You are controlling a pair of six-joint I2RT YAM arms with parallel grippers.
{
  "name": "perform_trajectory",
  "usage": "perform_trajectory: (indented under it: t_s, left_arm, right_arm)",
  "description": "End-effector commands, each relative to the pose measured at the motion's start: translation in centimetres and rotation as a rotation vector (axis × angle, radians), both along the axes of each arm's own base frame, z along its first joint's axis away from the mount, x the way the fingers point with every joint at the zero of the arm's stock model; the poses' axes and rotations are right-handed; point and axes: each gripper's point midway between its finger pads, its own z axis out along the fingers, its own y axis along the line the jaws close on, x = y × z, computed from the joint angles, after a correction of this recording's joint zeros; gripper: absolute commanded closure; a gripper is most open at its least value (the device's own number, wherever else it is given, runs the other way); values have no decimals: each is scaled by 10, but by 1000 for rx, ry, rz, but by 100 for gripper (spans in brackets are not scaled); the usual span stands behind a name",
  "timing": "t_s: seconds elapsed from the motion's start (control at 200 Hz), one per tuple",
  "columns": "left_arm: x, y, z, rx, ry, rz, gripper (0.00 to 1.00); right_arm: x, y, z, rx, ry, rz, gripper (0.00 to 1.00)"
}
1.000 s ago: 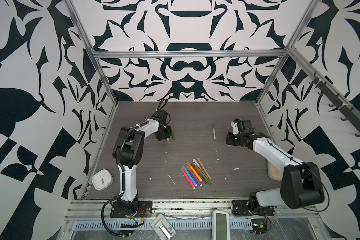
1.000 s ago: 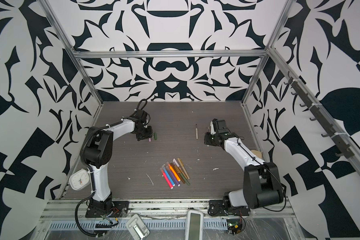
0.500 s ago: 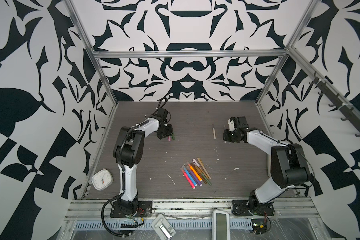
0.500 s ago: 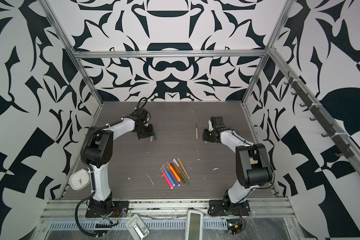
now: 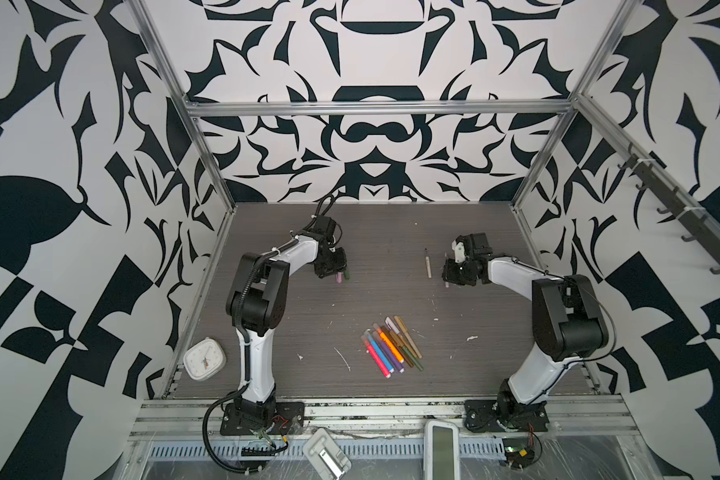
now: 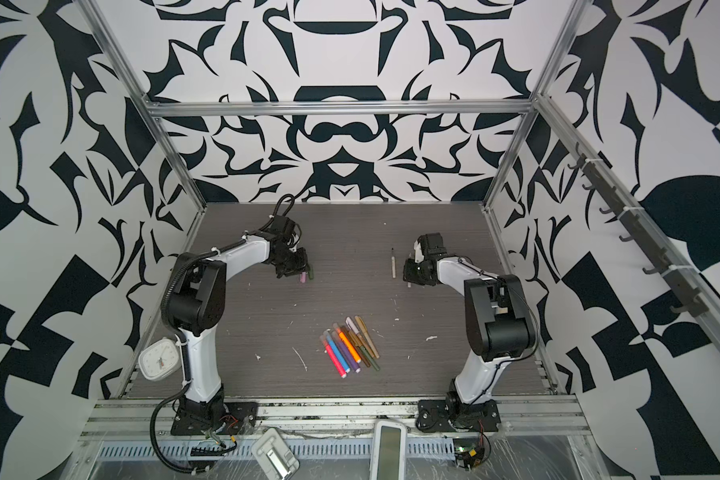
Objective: Open the pen caps
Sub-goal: 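Lower the pink cap by the green cap while the right carries the pen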
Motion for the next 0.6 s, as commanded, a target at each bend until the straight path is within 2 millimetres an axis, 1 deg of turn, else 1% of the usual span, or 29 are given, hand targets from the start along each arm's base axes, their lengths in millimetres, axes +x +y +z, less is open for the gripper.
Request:
perform_trajectory:
  t_s: [0.0,0.265,0.595]
  left_arm:
    - [-2,-4,-3,-13,36,8,67]
    - [0,-5,-3,-20,33,19,67]
    - [4,-8,-4,-32,34,26,67]
  right_arm:
    - [14,1,22,15,-65,6,100]
    - [12,1,22,19,-65,7,100]
    - [13,1,24,24,-67,6,100]
